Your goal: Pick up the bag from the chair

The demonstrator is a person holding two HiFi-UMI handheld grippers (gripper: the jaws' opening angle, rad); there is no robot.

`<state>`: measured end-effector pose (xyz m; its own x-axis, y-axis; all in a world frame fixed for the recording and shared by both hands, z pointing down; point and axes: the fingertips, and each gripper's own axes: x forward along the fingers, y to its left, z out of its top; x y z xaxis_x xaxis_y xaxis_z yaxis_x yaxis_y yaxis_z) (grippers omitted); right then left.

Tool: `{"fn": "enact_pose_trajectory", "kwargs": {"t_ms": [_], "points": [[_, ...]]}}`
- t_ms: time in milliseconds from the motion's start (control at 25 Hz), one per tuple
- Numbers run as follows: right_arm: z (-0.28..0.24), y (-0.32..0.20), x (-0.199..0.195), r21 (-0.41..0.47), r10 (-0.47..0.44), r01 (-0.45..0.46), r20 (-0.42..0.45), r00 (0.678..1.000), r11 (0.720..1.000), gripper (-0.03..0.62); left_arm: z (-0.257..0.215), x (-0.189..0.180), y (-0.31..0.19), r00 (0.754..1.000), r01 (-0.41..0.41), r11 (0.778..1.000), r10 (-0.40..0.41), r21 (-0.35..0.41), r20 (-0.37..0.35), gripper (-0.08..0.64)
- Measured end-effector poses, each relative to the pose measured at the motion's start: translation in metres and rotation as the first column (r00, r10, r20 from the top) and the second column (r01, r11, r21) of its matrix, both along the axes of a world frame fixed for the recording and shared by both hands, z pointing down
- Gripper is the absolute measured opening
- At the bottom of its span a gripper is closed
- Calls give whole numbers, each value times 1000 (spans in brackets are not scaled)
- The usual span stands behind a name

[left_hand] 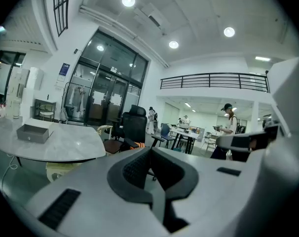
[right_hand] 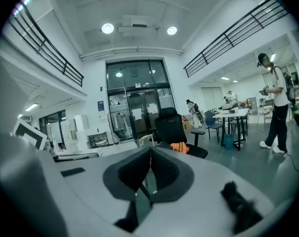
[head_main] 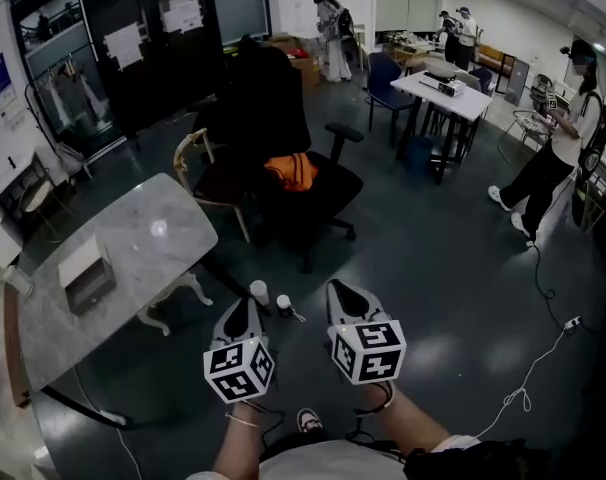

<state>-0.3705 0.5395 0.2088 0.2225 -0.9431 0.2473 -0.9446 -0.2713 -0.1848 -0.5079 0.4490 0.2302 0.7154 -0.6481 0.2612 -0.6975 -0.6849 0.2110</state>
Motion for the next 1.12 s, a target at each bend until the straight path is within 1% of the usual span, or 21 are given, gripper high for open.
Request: {"fn": "enact_pose_trajectory", "kwargs": {"t_ms": [280,440,640,800,960,1120], "points": [[1,-33,24,0,51,-51,5,999,999,34,1,18,-38,999,-33,999,33,13,2,18],[14,-39,39,-30,82,-81,24,996,996,34,11,31,-51,999,-53,999,53,-13,-3,18],[22,-53,58,-61,95,-94,27,995,994,34,20,51,-64,998,-68,997,69,-36,11,18],[21,-74,80,-64,91,-90,19,996,994,34,17,70,-85,998,-61,998,61,-31,17,18],[27,-105,109,-93,76,-77,-14,997,993,34,20,91,-111,999,-37,999,38,-38,14,18],[21,-133,142,-85,71,-73,-31,997,994,34,19,118,-136,1000,-18,999,19,-35,15,18]]}}
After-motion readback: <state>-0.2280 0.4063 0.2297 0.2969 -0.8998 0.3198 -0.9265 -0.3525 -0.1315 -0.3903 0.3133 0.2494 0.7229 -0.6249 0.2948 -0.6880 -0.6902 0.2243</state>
